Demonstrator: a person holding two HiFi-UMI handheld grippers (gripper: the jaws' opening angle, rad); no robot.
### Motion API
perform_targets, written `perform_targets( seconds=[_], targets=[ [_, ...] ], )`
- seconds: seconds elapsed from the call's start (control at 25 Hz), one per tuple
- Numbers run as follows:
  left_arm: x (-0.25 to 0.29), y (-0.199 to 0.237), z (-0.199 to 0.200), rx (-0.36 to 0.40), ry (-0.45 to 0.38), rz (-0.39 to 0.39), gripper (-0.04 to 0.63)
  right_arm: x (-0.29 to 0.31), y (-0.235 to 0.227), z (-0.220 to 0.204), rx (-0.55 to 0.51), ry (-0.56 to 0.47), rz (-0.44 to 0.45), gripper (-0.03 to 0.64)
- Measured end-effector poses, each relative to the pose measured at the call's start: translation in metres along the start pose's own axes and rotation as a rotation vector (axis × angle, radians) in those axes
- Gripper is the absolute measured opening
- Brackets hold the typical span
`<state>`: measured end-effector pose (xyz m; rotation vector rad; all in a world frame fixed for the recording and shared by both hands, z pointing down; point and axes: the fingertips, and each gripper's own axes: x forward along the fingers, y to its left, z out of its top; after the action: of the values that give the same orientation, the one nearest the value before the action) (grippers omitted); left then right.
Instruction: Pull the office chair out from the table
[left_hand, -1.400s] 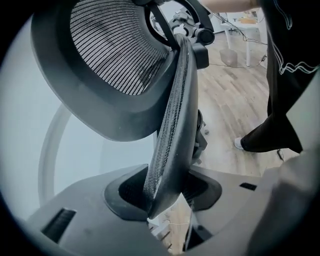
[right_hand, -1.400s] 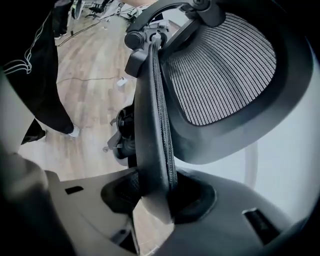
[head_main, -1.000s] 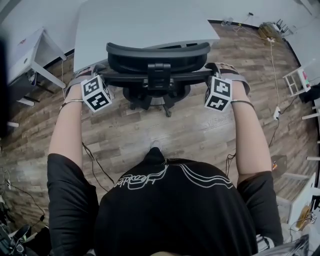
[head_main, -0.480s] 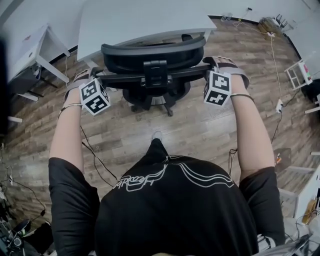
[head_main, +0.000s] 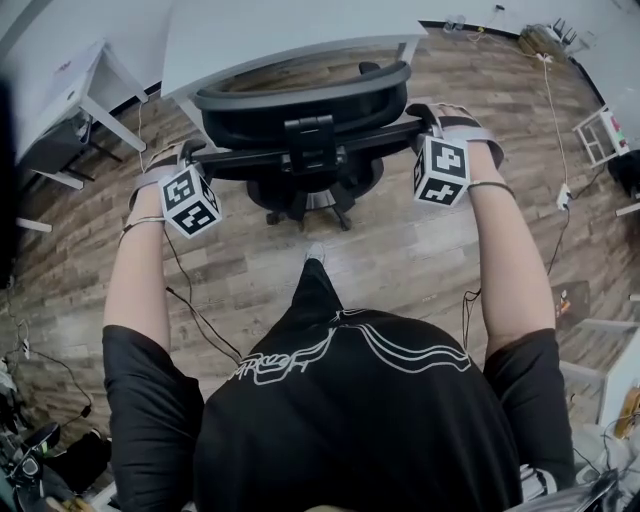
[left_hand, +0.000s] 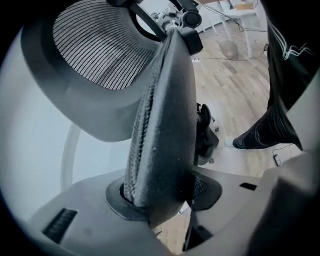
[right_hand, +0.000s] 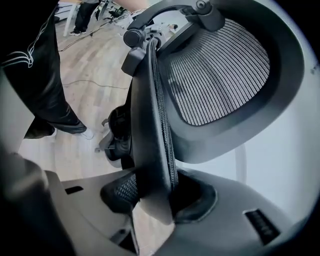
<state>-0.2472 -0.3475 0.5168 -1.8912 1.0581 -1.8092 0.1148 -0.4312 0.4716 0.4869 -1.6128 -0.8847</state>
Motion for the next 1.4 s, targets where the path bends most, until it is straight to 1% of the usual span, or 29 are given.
perform_targets(
  seconds=[0.16, 0.4, 0.64, 0.96, 1.24, 1.4],
  targets=[
    [-0.031, -0.045, 0.008, -0.025, -0.046, 0.045, 0.169, -0.031, 0.039, -0.004, -0.004, -0.048, -0.034, 0.187],
    [-0.066, -0.085, 0.009, -0.034, -0.046, -0.006, 0.158, -0.064, 0.064, -0.003, -0.024, -0.070, -0.028, 0.187],
    [-0.099, -0.120, 0.017, -0.033, -0.044, -0.009, 0.156, -0.094, 0.088, -0.007, -0.030, -0.091, -0.049, 0.187],
    [-0.133, -0.155, 0.013, -0.035, -0.054, 0.002, 0.156, -0.132, 0.116, 0.000, -0.018, -0.118, -0.088, 0.192],
    [-0.159, -0.178, 0.011, -0.051, -0.103, 0.066, 0.156, -0.160, 0.141, 0.006, 0.024, -0.122, -0.135, 0.192],
    [-0.173, -0.195, 0.010, -0.038, -0.115, 0.051, 0.156, -0.174, 0.153, 0.008, 0.054, -0.113, -0.173, 0.199]
  ],
)
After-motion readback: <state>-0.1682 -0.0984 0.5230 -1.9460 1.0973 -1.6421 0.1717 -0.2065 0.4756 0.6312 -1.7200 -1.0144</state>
